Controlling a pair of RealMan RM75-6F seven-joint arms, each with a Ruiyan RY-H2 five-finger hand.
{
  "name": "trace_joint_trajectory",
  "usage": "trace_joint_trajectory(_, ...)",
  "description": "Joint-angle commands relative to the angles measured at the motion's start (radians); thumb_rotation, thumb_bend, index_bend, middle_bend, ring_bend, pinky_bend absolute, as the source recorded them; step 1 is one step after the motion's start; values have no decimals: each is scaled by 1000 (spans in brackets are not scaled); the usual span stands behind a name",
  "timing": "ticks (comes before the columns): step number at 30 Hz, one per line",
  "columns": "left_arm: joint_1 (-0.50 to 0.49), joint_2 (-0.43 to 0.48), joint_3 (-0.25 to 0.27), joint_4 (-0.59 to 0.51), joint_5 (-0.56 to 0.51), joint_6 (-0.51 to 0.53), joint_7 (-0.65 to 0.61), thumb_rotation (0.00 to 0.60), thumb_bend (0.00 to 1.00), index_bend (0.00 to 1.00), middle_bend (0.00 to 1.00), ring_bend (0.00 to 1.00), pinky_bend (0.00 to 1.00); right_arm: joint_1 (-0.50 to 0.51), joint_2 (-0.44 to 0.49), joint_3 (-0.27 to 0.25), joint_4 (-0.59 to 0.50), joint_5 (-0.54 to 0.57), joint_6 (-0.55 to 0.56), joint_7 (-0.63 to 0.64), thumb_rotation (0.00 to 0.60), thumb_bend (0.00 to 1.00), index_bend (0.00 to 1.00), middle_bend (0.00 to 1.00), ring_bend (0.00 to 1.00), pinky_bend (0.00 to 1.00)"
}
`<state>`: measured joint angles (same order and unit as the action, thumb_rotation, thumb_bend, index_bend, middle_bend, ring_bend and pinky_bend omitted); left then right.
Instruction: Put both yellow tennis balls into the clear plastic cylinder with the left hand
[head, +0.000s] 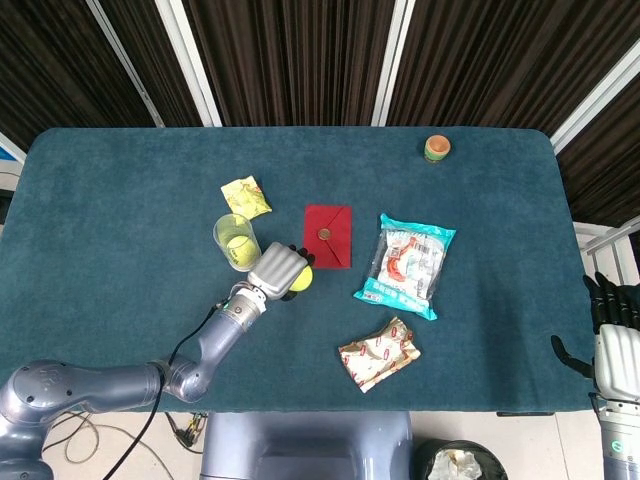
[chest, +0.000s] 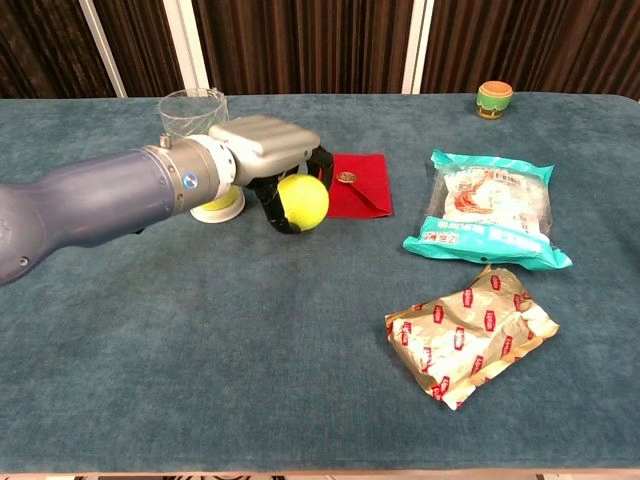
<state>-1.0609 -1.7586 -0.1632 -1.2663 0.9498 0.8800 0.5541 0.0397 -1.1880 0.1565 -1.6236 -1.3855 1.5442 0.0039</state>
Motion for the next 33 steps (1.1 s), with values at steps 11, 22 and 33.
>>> trace_joint_trajectory(11,37,185,-101,-252,74,134,-31,600,336,459,468,415,654,-3,-6,0,-12,-1,10,-23,600,335,0,0,50,87)
trace_joint_trajectory(22,100,387,-123,-437,87,199,-7,600,331,455,476,415,645,-1,-13,-3,-14,0,6,-40,600,335,0,0,49,87)
trace_joint_trajectory(33,169,490,-77,-432,100,187,-67,600,320,448,472,415,634,1,-24,-2,-12,6,4,-59,600,335,0,0,50,87)
